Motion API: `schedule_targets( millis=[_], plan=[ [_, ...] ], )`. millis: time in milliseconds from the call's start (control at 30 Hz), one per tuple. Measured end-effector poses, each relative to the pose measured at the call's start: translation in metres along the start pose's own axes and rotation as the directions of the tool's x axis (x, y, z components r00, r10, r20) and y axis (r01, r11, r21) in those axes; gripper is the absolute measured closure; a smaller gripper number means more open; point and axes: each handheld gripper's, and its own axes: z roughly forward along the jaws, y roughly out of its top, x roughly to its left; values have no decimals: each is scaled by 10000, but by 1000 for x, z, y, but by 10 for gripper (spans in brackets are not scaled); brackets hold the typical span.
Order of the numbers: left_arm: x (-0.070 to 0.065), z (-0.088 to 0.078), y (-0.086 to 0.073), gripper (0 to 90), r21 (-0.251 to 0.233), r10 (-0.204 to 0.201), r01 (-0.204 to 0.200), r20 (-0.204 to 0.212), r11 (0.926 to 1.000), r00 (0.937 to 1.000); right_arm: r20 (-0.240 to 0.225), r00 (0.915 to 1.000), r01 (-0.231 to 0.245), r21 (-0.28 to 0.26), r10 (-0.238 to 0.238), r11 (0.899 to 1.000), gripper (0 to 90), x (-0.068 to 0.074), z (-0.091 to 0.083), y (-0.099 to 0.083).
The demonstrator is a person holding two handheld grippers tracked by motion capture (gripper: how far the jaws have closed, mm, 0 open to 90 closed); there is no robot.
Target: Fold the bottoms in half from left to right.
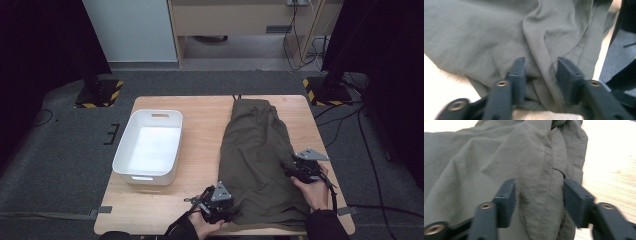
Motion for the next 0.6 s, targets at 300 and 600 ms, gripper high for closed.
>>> schedule_targets(
  millis=[300,600],
  plan=[
    [13,-20,-3,885,677,-80,85,-73,9977,9999,-339,9990,-276,288,286,9992,848,-10,-11,-3],
    [13,-34,-15,779,1006,148,-147,-4,9948,9999,64,9994,-330,913,325,9953,709,-13,-9,-12]
  ],
)
